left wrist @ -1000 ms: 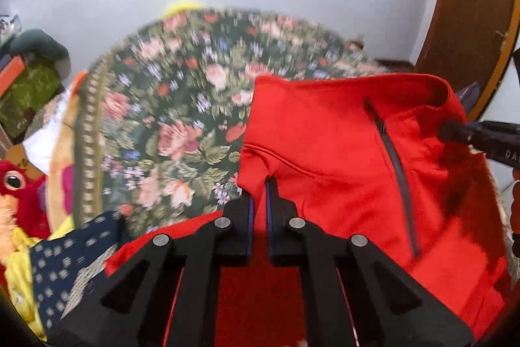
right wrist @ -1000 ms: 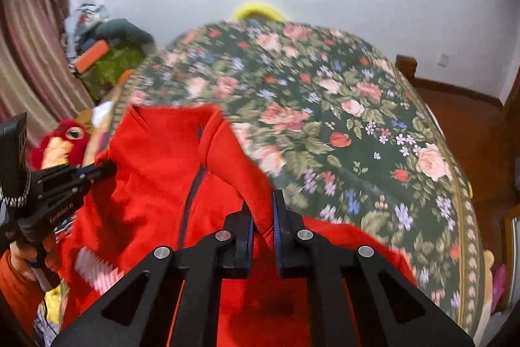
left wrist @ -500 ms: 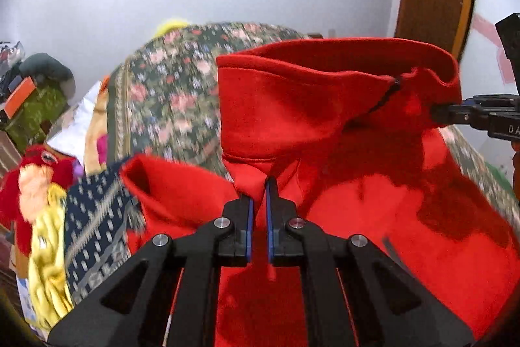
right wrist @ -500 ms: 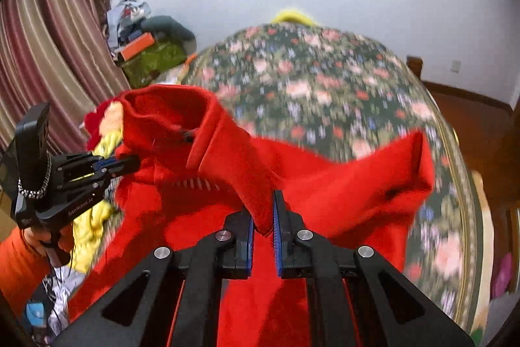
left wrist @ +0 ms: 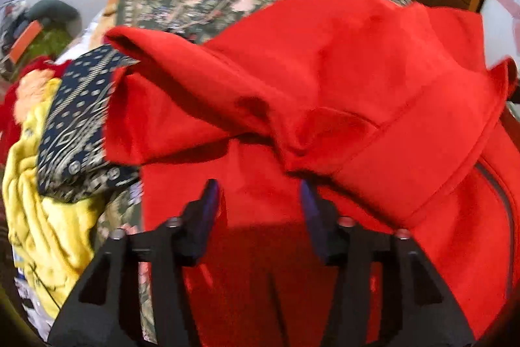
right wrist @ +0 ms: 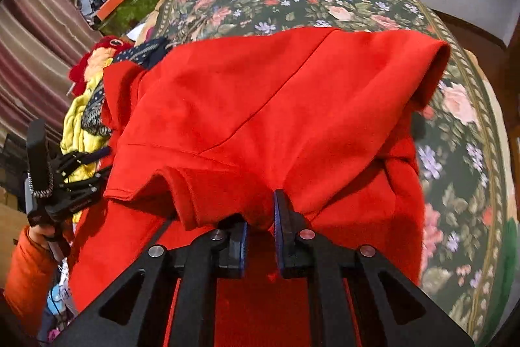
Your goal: Fold large clothes
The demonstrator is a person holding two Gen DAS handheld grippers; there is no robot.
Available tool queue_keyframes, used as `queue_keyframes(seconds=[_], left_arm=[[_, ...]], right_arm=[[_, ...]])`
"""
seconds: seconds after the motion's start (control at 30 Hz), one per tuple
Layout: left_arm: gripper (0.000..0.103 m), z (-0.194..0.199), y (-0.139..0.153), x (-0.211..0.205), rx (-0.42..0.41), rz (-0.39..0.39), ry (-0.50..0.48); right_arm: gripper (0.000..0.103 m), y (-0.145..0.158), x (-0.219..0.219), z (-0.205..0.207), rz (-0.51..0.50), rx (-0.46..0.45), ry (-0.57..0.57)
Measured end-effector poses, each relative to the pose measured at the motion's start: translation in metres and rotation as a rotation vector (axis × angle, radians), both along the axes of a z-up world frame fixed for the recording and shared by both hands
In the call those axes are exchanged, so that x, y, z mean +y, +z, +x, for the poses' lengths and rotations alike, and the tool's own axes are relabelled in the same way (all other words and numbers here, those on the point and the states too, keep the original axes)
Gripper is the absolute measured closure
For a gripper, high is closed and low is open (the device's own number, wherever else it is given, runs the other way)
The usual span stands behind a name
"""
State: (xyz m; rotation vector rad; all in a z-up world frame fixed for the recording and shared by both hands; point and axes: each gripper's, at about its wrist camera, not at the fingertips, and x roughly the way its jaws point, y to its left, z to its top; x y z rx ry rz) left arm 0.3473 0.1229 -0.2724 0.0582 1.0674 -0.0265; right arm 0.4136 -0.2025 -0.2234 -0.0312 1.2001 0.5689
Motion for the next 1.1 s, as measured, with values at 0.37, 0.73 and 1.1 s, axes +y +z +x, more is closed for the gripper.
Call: queue_keyframes(seconds=[0.37,0.73,1.1], left_arm=[[0.043,-0.026,0.050,0.044,-0.099,-0.046,0.096],[0.047,0.054,0.033,0.075,-0.099,-0.242,0.230],[0.096,0.047,-0.010,0.118,-0.069,-0.301,0.343]], right_arm=[[0.094,0.042,-0.016,-0.038,-0.183,-0.167,0.069],[0.094,0.067,-0.039,0.018,-0.135,-0.251,-0.135],[0.094,-0.009,-0.026,0.072,-0.194,-0.131,-0.164]])
